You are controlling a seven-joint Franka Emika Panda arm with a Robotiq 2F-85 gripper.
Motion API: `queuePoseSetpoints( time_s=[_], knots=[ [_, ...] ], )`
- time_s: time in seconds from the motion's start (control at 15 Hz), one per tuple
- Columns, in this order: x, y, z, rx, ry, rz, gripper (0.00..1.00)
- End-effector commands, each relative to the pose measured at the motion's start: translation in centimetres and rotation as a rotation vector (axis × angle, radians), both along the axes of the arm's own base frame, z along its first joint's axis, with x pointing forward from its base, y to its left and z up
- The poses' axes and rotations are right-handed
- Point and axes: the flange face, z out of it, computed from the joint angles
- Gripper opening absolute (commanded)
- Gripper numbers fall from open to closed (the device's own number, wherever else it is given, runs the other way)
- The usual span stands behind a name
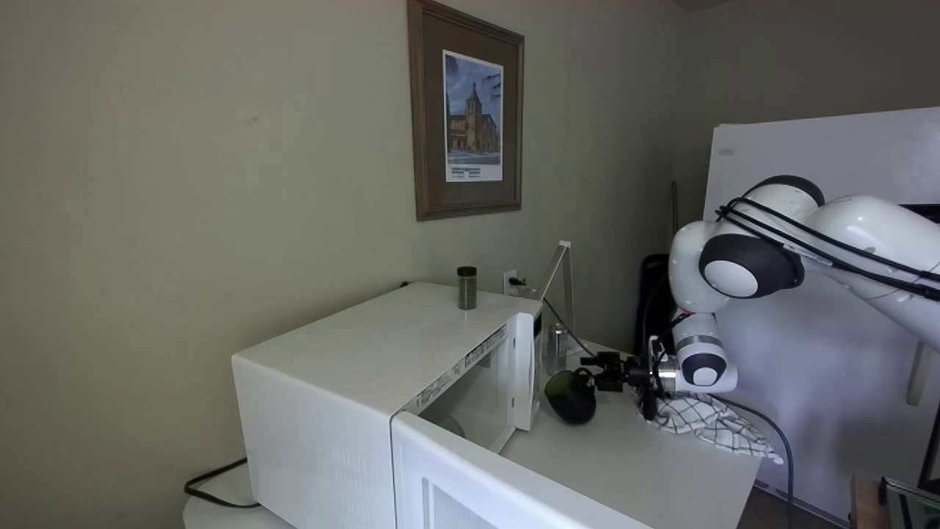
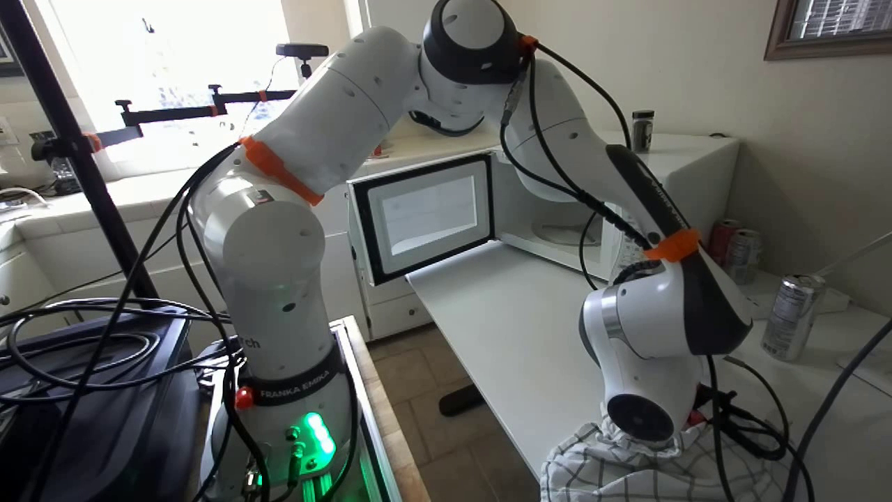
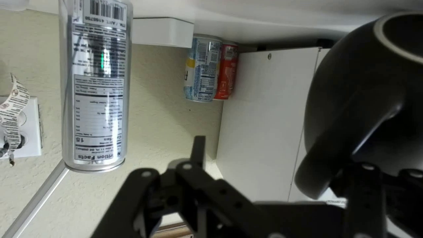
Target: Remove the black cup from the microwave and put it on the counter
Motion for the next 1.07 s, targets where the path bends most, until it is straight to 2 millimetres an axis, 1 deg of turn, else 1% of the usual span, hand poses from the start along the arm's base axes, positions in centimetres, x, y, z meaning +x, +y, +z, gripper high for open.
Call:
queuePoseSetpoints(
  time_s=[0.0, 0.27, 0.47, 0.8, 1.0],
  knots=[
    [-1.0, -0.5, 0.1, -0.055, 0.002, 0.013, 1.0],
    [-1.3, -1.3, 0.5, -0.114, 0.014, 0.015, 1.0],
    [-1.7, -1.9, 0.3, -0.16, 0.037, 0.016, 1.0],
    [-2.4, -2.4, -0.3, -0.206, 0.073, 0.02, 1.0],
    [-2.9, -2.3, -0.8, -0.217, 0.102, 0.024, 1.0]
  ],
)
